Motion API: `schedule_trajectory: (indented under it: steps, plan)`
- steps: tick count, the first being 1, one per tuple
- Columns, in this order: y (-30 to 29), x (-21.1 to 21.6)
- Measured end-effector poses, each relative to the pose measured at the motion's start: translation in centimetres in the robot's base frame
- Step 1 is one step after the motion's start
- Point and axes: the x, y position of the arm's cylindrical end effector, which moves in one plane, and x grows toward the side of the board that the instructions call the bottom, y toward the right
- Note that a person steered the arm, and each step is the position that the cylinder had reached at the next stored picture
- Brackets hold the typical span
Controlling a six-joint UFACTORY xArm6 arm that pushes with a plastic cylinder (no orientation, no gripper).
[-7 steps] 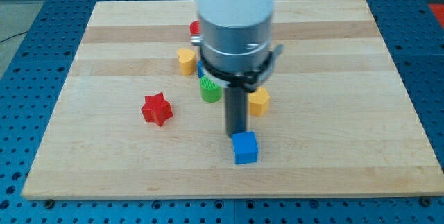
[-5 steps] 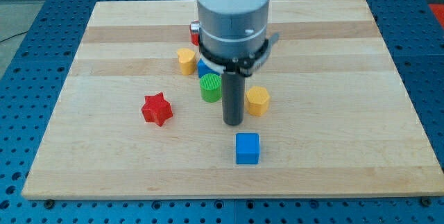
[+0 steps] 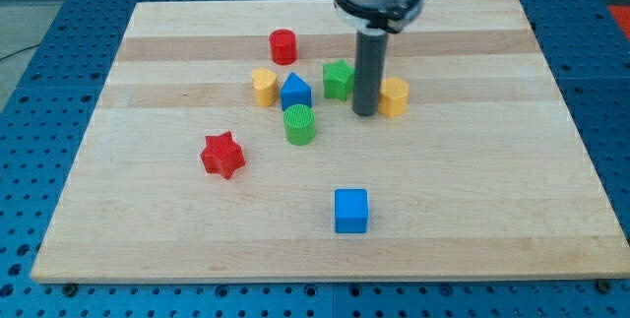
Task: Place the blue triangle left of the blue cube
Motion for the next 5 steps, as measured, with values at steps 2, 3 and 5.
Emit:
schedule_trajectory:
  steps: [2,3,5]
  plan:
    - [-2.4,-4.4]
    - [-7.3,-4.5]
    - [-9.7,-2.8]
